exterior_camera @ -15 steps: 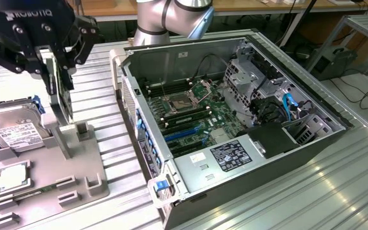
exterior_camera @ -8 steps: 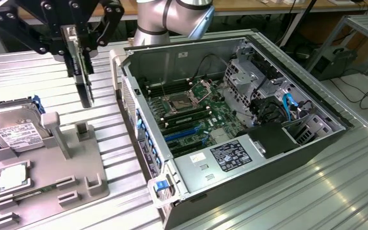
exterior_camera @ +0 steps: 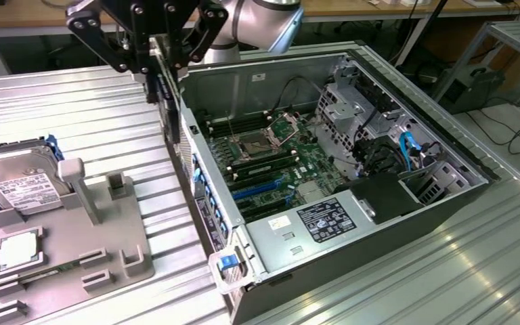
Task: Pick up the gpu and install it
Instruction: 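Pick up the gpu and move the gpu toward the slot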
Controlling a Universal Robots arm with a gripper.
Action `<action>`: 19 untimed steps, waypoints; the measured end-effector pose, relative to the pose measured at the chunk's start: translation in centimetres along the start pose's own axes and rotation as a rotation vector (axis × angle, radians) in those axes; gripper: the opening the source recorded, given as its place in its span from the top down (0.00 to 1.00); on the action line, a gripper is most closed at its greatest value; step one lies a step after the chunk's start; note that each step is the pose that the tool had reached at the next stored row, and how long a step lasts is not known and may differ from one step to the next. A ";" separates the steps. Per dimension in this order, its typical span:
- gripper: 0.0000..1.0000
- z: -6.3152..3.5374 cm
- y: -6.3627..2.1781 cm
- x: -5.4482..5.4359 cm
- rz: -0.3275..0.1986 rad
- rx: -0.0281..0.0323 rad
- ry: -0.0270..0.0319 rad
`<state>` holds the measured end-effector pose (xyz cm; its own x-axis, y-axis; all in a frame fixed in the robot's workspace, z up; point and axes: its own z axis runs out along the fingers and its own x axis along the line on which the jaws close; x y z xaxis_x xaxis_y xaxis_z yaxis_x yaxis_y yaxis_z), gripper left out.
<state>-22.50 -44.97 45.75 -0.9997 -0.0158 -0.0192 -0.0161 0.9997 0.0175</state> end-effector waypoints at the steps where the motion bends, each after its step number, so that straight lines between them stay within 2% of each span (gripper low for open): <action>1: 0.72 0.08 -0.01 -0.6 0.000 -0.0001 -0.0006; 5: 0.72 0.33 -0.04 -2.5 -0.001 0.0000 -0.0027; 12: 0.72 0.97 -0.14 -7.8 -0.001 0.0001 -0.0064; 16: 0.72 1.15 -0.17 -9.6 -0.001 0.0001 -0.0076; 19: 0.72 1.36 -0.20 -11.5 -0.002 0.0001 -0.0089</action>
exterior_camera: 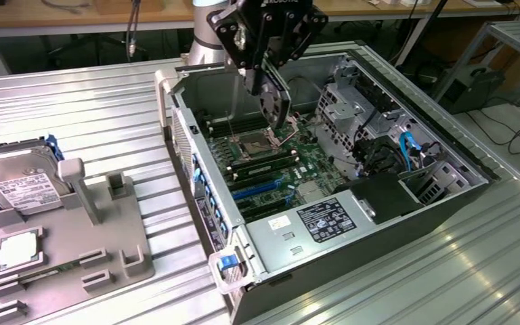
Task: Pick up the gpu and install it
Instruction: 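Pick up the gpu and move the gpu toward the slot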
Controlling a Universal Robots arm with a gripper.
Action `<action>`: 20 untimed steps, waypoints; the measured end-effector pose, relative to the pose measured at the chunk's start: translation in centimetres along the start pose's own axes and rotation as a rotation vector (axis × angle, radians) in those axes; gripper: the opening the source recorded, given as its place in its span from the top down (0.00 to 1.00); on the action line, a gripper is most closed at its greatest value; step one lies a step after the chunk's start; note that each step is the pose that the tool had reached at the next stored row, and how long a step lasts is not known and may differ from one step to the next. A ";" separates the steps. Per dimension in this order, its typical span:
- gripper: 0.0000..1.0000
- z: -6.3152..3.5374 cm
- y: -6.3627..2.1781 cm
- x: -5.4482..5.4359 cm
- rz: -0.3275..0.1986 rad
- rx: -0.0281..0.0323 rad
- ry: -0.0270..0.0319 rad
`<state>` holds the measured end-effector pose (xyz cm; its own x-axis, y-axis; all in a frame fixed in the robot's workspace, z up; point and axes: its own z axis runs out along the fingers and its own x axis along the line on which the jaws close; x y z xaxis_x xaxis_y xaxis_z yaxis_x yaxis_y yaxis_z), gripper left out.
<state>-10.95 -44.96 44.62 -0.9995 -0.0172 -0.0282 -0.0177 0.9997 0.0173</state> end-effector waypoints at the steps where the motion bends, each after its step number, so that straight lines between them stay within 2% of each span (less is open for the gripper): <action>1: 0.72 0.04 -0.01 -0.4 0.000 0.0000 -0.0002; 4: 0.72 0.17 -0.03 -1.8 0.000 -0.0001 -0.0007; 7: 0.72 0.36 -0.07 -3.6 -0.001 0.0000 -0.0018; 10: 0.72 0.48 -0.09 -4.9 0.000 0.0001 -0.0024; 11: 0.72 0.56 -0.11 -5.7 -0.001 0.0001 -0.0028; 20: 0.72 0.97 -0.19 -9.9 -0.001 0.0000 -0.0046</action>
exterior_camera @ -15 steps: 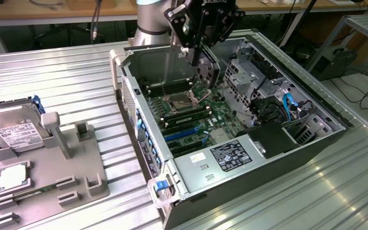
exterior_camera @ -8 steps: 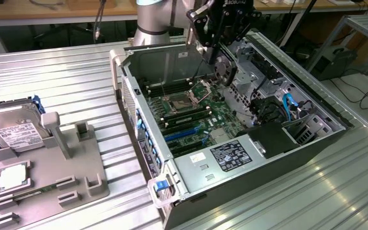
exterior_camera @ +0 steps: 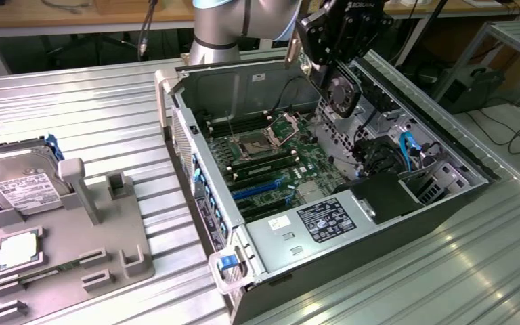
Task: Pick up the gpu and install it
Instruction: 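Pick up the gpu and move the gpu toward the slot, then insert the gpu into the slot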
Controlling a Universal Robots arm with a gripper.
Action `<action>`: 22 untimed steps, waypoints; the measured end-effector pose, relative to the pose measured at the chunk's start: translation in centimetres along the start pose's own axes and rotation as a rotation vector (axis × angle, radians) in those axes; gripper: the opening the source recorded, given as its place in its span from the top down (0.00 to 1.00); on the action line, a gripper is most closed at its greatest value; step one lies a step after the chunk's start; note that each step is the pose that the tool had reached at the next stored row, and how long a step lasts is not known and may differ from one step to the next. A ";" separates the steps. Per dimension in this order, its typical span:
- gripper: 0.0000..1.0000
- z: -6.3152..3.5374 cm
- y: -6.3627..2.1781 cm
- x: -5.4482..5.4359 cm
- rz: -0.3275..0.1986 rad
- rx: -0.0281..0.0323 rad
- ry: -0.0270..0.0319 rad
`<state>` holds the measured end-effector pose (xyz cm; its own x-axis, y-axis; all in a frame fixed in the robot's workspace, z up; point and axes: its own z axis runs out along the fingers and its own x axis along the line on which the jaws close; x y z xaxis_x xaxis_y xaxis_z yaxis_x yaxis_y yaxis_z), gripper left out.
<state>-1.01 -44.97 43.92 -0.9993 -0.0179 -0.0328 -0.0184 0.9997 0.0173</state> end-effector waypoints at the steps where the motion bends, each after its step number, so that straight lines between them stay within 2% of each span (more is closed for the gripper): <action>1: 0.72 0.00 0.00 0.0 0.000 0.0001 0.0000; 16: 0.72 0.00 0.00 0.0 -0.006 -0.0003 0.0001; 17: 0.72 0.00 0.00 0.0 -0.013 -0.0006 0.0003; 22: 0.72 0.00 0.00 0.0 -0.126 -0.0043 0.0022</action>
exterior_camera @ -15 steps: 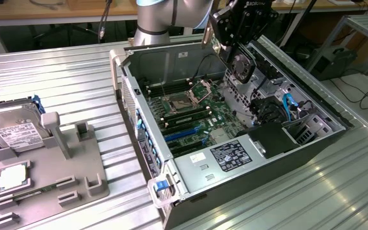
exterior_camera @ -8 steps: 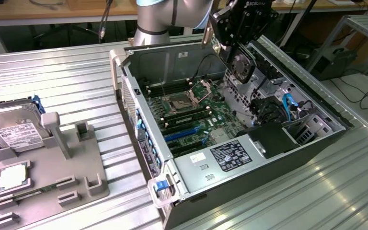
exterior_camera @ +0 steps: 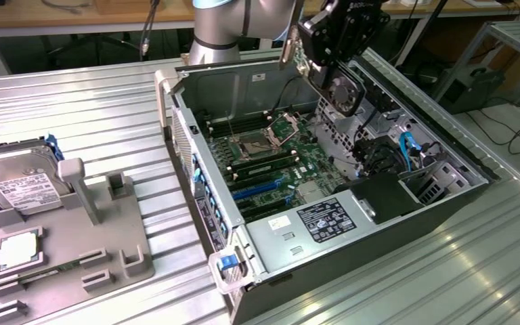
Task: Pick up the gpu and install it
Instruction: 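Insert the gpu into the slot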
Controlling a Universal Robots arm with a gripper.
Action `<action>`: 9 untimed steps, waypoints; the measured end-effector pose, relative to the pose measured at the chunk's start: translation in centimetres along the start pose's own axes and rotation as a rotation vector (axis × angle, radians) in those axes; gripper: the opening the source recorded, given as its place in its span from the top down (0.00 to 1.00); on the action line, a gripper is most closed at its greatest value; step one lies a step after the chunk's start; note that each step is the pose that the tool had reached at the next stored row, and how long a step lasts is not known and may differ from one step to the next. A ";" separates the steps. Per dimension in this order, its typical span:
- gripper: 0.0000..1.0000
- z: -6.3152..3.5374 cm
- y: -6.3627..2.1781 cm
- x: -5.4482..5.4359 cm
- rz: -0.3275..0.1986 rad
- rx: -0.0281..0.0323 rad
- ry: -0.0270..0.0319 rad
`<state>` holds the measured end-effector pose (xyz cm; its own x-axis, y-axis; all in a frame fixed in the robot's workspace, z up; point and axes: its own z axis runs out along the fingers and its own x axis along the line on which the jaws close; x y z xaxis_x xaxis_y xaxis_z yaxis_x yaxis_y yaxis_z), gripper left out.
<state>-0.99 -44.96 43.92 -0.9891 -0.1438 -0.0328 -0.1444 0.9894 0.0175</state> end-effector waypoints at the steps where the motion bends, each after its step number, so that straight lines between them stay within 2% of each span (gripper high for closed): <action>1: 0.72 0.00 0.00 0.0 -0.017 -0.0005 0.0003; 3: 0.72 0.00 0.00 0.0 -0.049 -0.0016 0.0008; 7: 0.72 0.00 0.01 0.0 -0.211 -0.0069 0.0037; 9: 0.72 0.00 0.01 0.0 -0.311 -0.0102 0.0054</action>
<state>-1.02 -44.96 43.92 -0.8975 -0.4397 -0.0328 -0.4404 0.8976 0.0175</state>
